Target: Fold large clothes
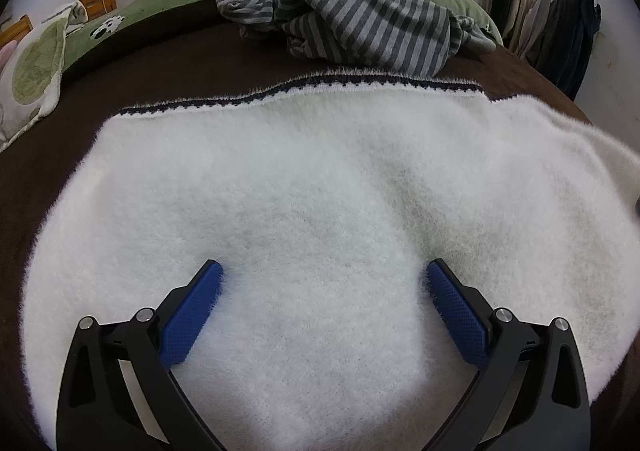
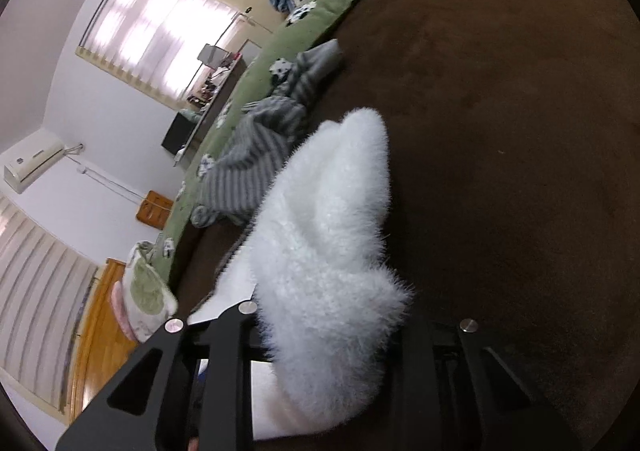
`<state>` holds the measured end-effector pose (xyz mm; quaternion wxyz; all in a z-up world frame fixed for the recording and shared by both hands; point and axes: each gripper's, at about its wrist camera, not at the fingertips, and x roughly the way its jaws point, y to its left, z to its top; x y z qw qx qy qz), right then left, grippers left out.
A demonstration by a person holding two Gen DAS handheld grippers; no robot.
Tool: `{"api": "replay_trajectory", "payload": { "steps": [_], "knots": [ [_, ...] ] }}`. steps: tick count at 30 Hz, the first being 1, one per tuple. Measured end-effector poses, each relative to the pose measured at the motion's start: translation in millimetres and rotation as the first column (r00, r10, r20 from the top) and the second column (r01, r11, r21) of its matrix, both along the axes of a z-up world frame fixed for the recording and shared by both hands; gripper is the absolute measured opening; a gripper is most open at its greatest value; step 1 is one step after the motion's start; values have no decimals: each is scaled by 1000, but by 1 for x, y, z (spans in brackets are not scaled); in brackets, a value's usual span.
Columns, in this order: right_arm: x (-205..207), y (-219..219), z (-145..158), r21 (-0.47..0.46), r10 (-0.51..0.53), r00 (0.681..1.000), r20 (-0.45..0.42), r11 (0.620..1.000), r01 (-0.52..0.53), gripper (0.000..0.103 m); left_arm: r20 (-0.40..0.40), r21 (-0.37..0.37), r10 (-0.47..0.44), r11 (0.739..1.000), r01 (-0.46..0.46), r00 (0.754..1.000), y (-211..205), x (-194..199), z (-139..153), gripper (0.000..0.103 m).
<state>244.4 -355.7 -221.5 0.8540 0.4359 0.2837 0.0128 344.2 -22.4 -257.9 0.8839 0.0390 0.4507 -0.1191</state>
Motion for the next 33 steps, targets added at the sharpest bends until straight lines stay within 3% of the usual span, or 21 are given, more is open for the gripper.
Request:
{"api": "replay_trajectory", "payload": {
  "steps": [4,8,15,20,26,33],
  "knots": [
    [3,21,36,-11,69,995,78,998,-69,26,-16,9,-16,1000,16,1000,0,1,0,98],
    [6,61,74,-72,198,967,160,979,-188,26,-21,11,-26,1000,27,999,1,1,0,98],
    [23,126,108,-70,338,920,198,941,-330,26,-24,1,-26,1000,26,999,3,0,0,98],
    [38,166,107,-90,375,913,160,927,-365,26,-32,21,-33,999,34,999,3,-3,2,98],
    [34,180,99,-75,353,926,130,935,-346,26,-56,44,-67,997,69,996,8,-6,13,97],
    [41,198,106,-111,335,936,106,939,-324,26,41,20,-40,999,40,998,65,-49,42,97]
  ]
}}
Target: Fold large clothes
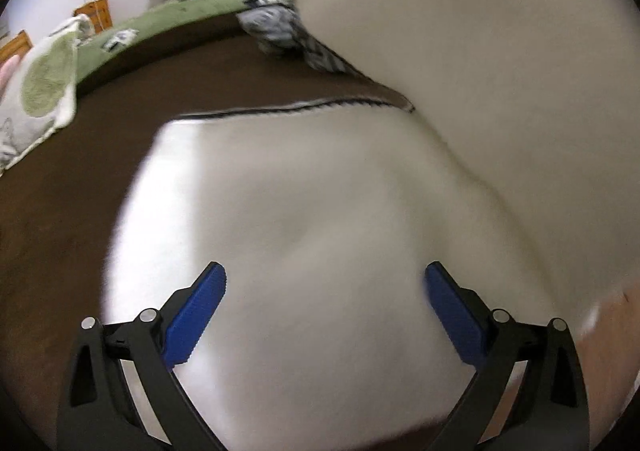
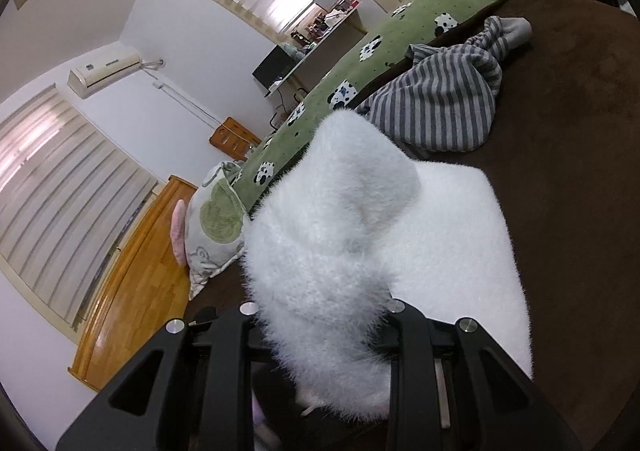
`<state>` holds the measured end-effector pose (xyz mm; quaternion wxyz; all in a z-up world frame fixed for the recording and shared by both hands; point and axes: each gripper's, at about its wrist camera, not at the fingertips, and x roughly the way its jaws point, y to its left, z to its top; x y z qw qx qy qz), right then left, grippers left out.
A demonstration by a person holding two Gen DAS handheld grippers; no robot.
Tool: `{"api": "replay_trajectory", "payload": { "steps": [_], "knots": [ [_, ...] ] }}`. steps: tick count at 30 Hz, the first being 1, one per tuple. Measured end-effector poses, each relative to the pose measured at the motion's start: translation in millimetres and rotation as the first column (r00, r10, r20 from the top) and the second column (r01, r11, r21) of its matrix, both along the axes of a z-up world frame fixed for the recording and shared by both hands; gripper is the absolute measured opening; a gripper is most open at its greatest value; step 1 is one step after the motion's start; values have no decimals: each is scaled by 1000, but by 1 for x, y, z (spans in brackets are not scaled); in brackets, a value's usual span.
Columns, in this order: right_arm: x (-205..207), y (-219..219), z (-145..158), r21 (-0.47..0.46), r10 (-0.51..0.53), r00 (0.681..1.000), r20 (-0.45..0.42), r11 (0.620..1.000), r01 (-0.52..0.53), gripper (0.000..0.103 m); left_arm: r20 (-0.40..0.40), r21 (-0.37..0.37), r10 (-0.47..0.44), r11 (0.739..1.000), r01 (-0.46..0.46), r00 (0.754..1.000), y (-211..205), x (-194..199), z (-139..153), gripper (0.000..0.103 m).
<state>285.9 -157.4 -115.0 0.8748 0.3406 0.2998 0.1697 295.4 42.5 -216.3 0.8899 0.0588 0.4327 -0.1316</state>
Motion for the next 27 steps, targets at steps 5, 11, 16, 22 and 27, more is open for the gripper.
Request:
{"api": "replay_trajectory", "payload": {
  "steps": [5,11,16,22,27],
  "knots": [
    [9,44,4,-72,39,999,-18,997,-40,26,31,-4,61,998,-61,998,57,-32,15,97],
    [23,113,-17,-140,109,993,-47,983,-115,26,48,1,93,996,-93,995,112,-72,26,97],
    [30,174,-53,-295,176,976,-129,933,-208,26,-16,-84,173,981,-174,985,156,-94,21,97],
    [27,207,-116,-435,178,950,-258,856,-278,26,-56,-156,294,941,-299,954,204,-122,8,97],
    [22,224,-118,-546,170,956,-238,791,-277,26,-89,-164,352,918,-362,932,226,-126,-2,97]
  ]
}}
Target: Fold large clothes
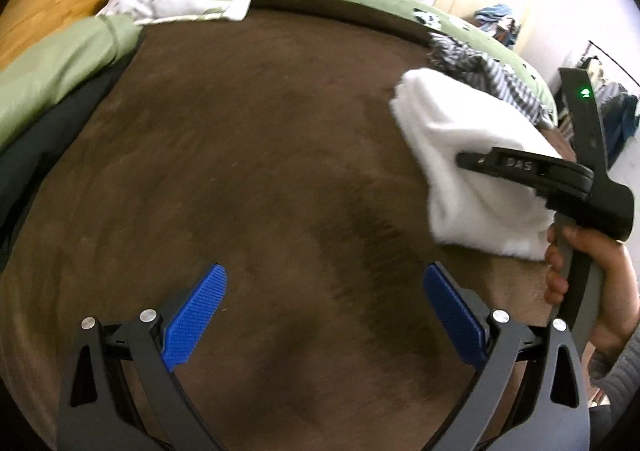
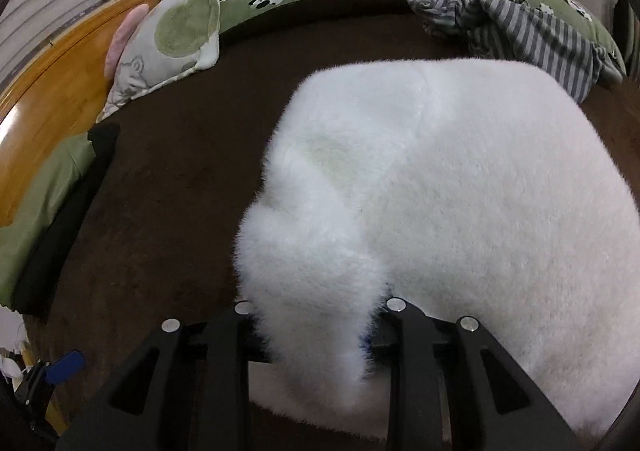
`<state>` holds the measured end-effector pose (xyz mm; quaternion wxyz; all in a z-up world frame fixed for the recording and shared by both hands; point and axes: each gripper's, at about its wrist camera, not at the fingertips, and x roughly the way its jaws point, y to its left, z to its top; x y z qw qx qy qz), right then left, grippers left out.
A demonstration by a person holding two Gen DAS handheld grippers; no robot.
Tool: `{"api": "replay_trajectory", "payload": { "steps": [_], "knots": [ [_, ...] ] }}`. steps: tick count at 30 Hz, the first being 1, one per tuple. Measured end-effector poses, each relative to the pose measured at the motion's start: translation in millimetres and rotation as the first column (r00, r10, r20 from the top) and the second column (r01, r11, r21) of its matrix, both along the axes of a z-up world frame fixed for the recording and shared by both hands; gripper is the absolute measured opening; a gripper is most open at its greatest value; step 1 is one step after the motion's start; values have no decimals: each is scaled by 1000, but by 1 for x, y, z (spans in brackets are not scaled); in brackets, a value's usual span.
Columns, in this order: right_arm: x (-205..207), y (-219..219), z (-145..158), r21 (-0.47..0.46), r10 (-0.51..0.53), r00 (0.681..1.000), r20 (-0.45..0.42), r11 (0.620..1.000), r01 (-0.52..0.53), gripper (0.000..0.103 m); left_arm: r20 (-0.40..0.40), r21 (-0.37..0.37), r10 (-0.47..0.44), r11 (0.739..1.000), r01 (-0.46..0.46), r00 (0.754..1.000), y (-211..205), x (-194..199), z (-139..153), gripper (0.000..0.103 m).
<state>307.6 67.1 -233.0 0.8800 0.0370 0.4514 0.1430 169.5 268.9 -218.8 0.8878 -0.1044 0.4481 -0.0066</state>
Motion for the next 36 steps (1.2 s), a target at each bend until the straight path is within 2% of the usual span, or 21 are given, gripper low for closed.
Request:
{"api": "replay_trajectory", "payload": {
  "steps": [3,7,11,13,14,15,17,19,21,23,26,30,36],
  "knots": [
    [0,0,-1,4,0,1000,-6,1000,0,27,-6,-20,19,1000,-19,1000,11,2,-1,97],
    [0,-2,0,12,-4,1000,2,1000,4,27,5,3,13,1000,-13,1000,10,-2,8,97],
    [-7,-5,9,34,2,1000,12,999,-3,34,17,18,0,1000,0,1000,10,-7,20,97],
    [-10,-7,18,83,10,1000,13,996,-11,47,32,33,-5,999,4,999,7,-10,28,97],
    [-15,-9,24,123,26,999,25,992,-28,62,36,42,-5,999,4,999,5,-12,32,97],
    [-19,-8,29,144,42,998,38,988,-47,68,32,73,-2,997,-1,999,2,-11,36,97],
    [-26,-6,40,138,56,997,62,988,-64,68,26,108,0,994,-2,1000,-2,-10,42,97],
    [-36,-13,54,154,73,994,84,984,-86,68,41,103,0,995,-5,999,-6,-11,52,97],
    [-45,-26,70,164,66,991,113,983,-85,74,54,92,-7,996,2,999,-10,-11,61,97],
    [-50,-42,85,146,54,989,137,987,-75,75,73,92,-39,995,32,997,-21,-6,71,97],
    [-49,-73,99,92,44,993,109,994,-55,75,73,117,-91,990,82,993,-43,12,81,97],
    [-47,-109,104,14,-1,994,109,1000,-1,75,101,104,-159,983,148,982,-78,42,98,97],
    [-40,-156,88,-16,-31,998,64,999,32,75,118,27,-211,977,209,970,-134,91,112,97]
  ]
}}
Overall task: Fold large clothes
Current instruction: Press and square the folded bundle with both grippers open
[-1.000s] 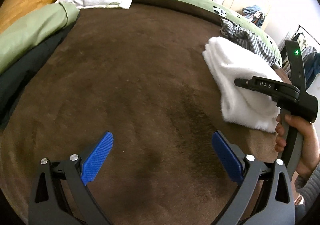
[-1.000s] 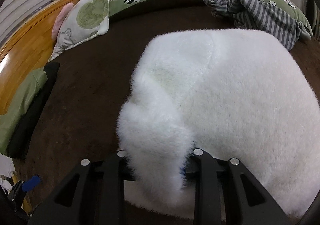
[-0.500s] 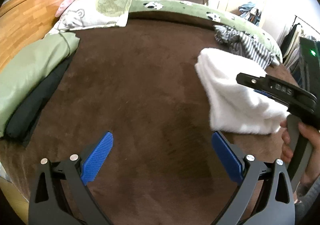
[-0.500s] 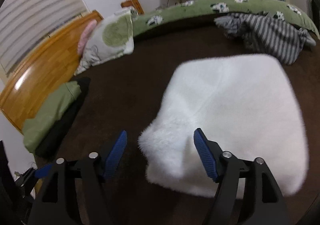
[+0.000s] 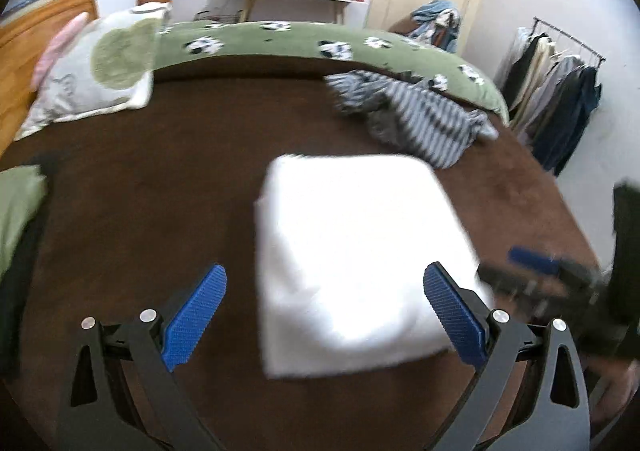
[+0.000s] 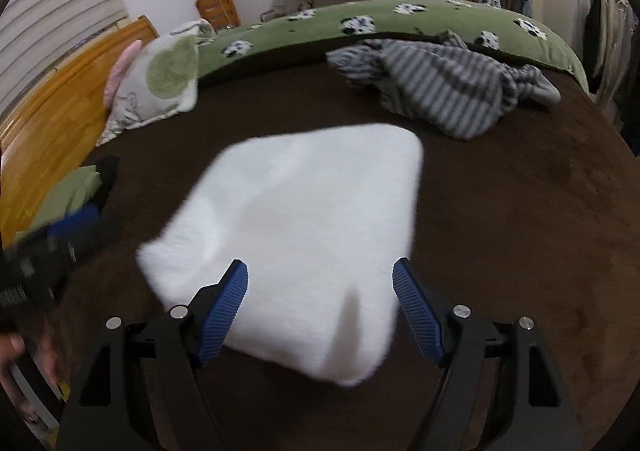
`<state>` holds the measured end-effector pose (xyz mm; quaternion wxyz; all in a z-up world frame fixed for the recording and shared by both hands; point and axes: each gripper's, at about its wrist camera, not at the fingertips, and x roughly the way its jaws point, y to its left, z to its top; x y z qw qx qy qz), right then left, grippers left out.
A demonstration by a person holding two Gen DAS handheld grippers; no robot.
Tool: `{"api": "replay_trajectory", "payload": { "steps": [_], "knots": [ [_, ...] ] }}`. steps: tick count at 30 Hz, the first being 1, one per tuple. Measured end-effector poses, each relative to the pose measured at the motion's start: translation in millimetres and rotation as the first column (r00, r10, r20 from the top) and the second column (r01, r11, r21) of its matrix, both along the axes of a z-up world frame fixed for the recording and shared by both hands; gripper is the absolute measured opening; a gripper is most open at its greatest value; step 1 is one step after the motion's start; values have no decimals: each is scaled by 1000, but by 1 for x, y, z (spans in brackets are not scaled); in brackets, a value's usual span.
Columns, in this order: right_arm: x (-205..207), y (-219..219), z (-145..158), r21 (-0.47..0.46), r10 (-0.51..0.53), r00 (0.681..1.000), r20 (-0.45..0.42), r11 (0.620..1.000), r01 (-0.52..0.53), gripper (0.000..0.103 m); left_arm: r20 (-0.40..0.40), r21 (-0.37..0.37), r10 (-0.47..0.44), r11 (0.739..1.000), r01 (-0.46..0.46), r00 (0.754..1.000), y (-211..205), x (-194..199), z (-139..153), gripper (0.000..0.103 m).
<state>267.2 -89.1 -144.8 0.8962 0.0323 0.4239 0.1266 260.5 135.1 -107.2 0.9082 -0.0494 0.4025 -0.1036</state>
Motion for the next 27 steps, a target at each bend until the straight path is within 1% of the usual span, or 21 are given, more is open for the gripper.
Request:
{"api": "replay_trajectory", "payload": {
  "steps": [3,4,8,10,12,15,17,19,21,22,25,27],
  "knots": [
    [3,-21,-13,25,-32,999,-22,999,33,75,4,-52,-46,998,46,999,-28,14,-2,97],
    [1,-24,-16,30,-37,999,-26,999,38,75,3,-58,-61,996,61,998,-37,18,-5,97],
    [3,-32,-31,28,-43,998,-48,999,45,75,-30,-51,-101,994,99,994,-64,26,-25,97],
    [3,-33,-36,38,-37,998,-51,999,39,75,-53,-26,-101,995,100,993,-68,25,-40,97],
    [1,-33,-37,55,-33,999,-39,998,35,75,-69,-17,-87,996,86,994,-63,23,-49,97],
    [2,-28,-39,62,-16,999,-34,998,18,75,-90,-33,-51,998,48,995,-47,19,-64,97],
    [3,-27,-43,83,-17,999,-36,996,20,76,-97,-5,-43,999,43,994,-42,16,-72,97],
    [6,-27,-47,79,-26,999,-37,996,29,82,-92,39,-69,997,73,993,-42,8,-82,97],
    [11,-27,-56,81,-27,998,-55,996,32,84,-89,96,-86,991,94,992,-43,3,-91,97],
    [14,-26,-61,86,-26,997,-67,996,32,84,-89,105,-91,989,100,992,-42,1,-97,97],
    [21,-24,-74,89,-27,997,-75,995,33,88,-78,47,-73,996,77,994,-30,1,-108,98],
    [26,-24,-80,102,-34,996,-78,994,42,91,-68,35,-58,998,61,996,-27,2,-113,98]
  ]
}}
